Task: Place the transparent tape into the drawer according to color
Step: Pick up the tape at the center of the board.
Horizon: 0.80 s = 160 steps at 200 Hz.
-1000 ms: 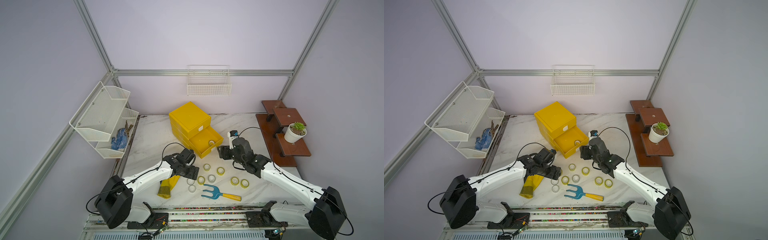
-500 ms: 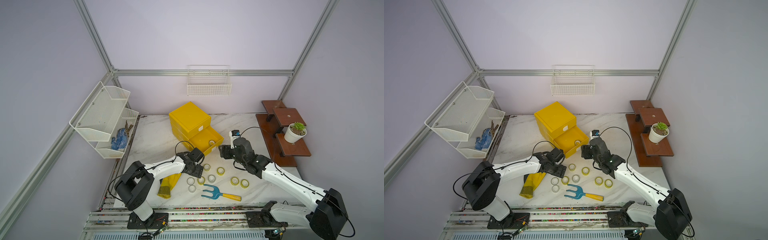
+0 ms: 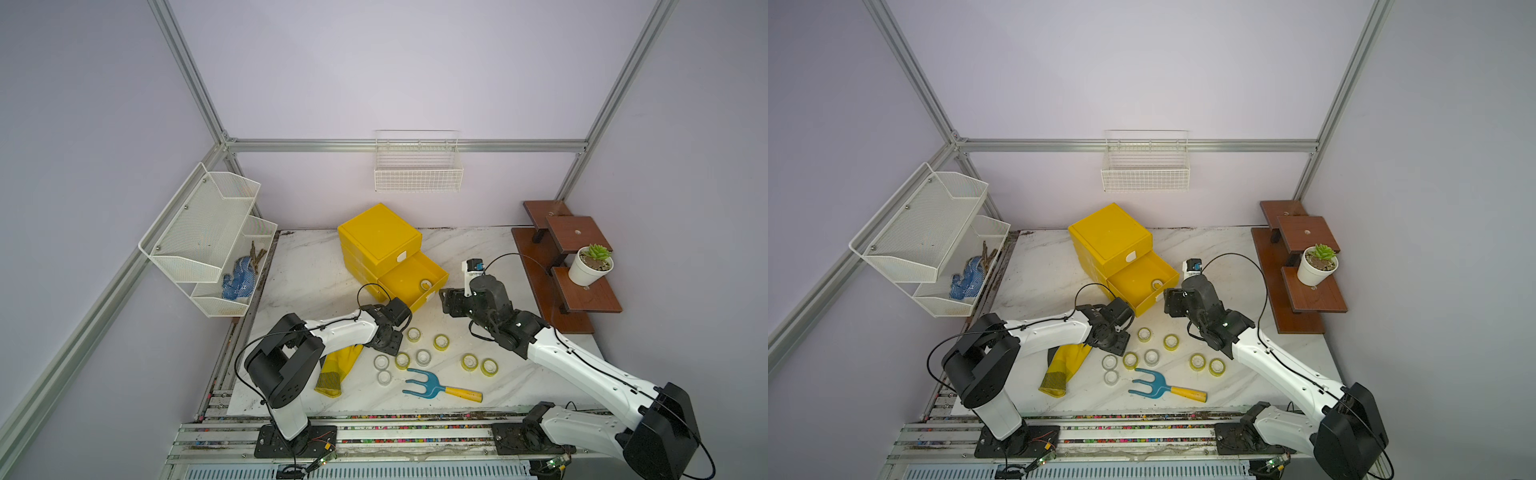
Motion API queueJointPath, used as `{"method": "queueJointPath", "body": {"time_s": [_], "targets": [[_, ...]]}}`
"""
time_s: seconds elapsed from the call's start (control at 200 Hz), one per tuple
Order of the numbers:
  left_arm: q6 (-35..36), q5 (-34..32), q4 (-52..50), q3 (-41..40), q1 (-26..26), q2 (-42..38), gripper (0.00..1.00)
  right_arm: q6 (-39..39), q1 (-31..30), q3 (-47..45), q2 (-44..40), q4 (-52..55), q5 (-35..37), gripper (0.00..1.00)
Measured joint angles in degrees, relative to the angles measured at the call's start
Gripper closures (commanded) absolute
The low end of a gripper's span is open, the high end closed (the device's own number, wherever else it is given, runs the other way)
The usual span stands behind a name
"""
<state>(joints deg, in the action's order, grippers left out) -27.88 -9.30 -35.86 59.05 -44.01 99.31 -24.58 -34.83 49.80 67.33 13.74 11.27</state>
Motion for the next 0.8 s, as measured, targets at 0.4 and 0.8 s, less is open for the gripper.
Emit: {"method": "queueJointPath", "body": {"time_s": [0.4, 0.8], "targets": [[-1.46, -2.03, -3.61, -1.11, 0.00, -9.55, 0.43, -0.44, 0.20, 0.00, 0.00, -0.09, -0.07, 0.27], [-1.53, -0.11, -4.39, -1.11, 0.00, -10.10, 0.29, -1.16, 0.44, -1.01, 0.02, -0.48, -0.22, 0.27]]}}
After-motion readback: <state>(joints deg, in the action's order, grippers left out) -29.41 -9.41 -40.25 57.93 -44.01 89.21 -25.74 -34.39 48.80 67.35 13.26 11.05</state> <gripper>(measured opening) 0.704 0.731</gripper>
